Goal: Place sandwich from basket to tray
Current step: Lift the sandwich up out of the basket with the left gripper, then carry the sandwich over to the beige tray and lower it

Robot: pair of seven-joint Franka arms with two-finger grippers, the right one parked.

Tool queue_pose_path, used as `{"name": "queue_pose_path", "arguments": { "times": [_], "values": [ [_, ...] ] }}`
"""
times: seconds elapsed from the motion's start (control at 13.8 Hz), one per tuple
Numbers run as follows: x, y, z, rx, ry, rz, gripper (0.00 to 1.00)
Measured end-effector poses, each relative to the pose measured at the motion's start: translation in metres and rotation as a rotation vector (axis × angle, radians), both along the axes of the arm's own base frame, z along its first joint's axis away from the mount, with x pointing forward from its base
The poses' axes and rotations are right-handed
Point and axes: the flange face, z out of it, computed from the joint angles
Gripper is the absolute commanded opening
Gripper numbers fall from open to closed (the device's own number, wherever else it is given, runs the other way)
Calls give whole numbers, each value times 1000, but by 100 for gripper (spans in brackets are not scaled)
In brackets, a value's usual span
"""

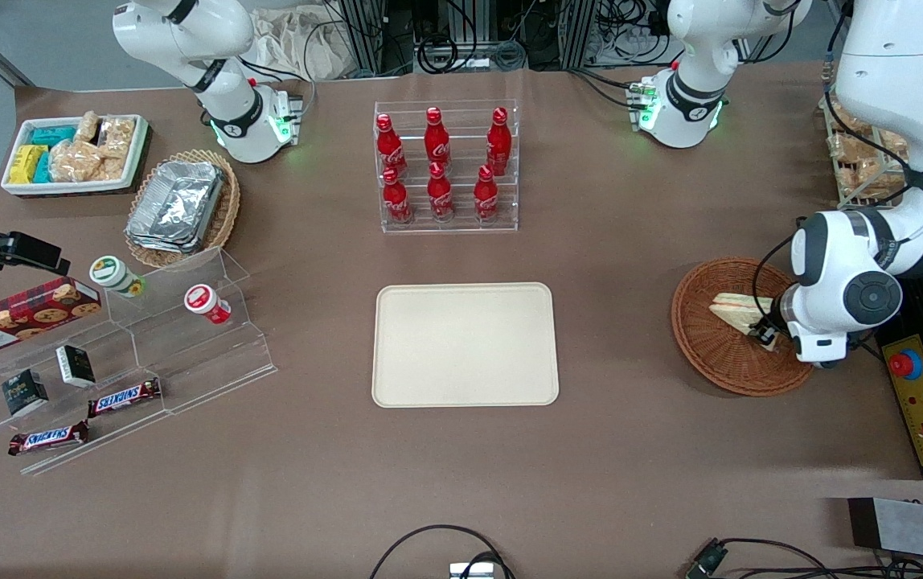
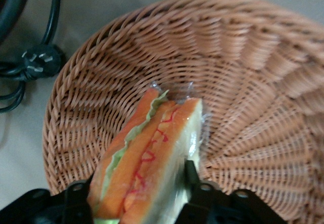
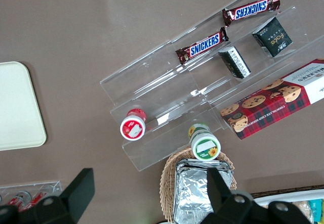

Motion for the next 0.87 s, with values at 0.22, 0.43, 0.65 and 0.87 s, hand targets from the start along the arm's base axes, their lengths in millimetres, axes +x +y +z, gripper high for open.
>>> {"name": "queue_pose_path", "arguments": {
  "times": [0.22, 0.43, 0.65, 0.87],
  "values": [
    [10, -8, 10, -2, -26, -14, 0],
    [26, -25, 36, 1, -12, -36, 0],
    [51, -68, 102, 1, 20, -85, 0],
    [65, -135, 198, -49, -1, -160, 0]
  ]
}}
